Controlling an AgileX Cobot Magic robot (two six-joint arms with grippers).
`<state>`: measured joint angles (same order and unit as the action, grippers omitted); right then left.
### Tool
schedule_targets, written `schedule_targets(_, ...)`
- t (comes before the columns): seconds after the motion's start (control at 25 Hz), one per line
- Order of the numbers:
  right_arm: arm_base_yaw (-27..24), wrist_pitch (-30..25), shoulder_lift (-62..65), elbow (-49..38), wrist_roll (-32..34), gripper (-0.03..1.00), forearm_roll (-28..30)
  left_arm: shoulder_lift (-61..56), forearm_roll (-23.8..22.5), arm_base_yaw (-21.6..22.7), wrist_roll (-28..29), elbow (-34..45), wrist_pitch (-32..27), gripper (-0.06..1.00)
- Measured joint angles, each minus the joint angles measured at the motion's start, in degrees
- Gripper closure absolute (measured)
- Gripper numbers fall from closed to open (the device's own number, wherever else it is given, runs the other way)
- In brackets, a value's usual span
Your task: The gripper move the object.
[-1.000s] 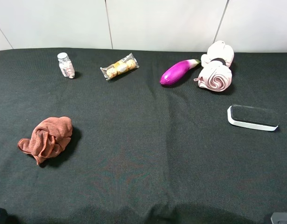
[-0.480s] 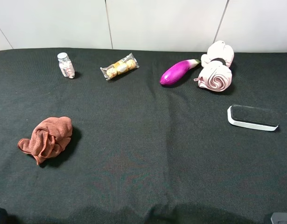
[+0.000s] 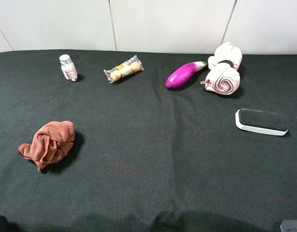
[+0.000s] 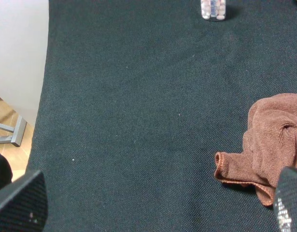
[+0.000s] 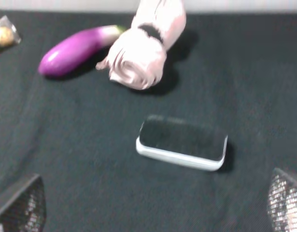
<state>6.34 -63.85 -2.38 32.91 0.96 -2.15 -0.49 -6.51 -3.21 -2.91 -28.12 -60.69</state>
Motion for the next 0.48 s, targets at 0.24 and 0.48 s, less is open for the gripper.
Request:
schedule_targets(0.24,0.00,4.31,2.70,-4.12,-0.96,0.27,2.76,0.00,0.00,0.00,0.00,0.00,0.00,-0.05)
schedule_targets(0.48,0.00,5.14,2.71,-4.38,-0.96,0.27,3.42,0.00,0.00,0.00,0.00,0.00,0.00,-0.05)
